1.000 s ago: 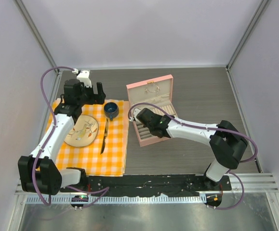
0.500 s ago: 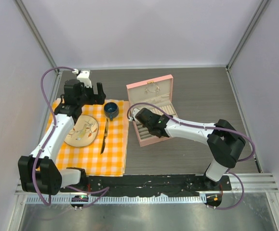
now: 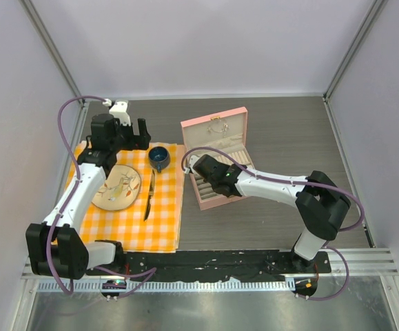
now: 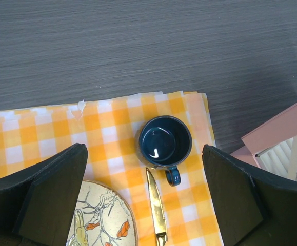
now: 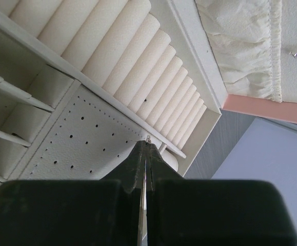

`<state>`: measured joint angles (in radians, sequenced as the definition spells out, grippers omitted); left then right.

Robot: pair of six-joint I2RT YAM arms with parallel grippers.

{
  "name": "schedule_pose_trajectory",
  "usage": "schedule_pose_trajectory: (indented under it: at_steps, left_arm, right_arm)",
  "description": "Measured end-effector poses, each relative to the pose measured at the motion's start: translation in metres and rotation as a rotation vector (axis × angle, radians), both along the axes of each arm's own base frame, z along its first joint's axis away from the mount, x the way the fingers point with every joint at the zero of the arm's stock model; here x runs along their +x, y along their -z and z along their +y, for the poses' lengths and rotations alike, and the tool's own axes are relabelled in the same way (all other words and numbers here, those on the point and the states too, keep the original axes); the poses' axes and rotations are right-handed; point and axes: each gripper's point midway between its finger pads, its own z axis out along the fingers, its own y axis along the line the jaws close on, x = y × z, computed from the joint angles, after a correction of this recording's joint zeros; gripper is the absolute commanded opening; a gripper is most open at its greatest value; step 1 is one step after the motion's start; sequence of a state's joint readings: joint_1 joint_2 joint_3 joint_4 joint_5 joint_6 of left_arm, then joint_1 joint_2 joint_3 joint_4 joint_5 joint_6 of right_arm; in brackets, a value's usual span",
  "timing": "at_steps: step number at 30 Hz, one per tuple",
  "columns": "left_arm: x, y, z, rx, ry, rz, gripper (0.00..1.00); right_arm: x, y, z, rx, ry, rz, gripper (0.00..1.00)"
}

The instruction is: Organize the mixed jewelry

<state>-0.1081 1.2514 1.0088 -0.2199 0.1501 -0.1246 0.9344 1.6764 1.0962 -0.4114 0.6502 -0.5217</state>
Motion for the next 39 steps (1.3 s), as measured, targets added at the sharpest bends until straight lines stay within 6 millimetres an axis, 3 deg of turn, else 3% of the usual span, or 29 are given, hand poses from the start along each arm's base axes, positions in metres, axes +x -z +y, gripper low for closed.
schedule_pose_trajectory:
  at_steps: [39]
  left_arm:
    - [-0.0004,0.0025,0.0056,-0.006,-0.012,0.005,1.00]
  right_arm:
    - [0.0006,0.0011,-0.0005,-0.038,0.003,-0.021,0.01]
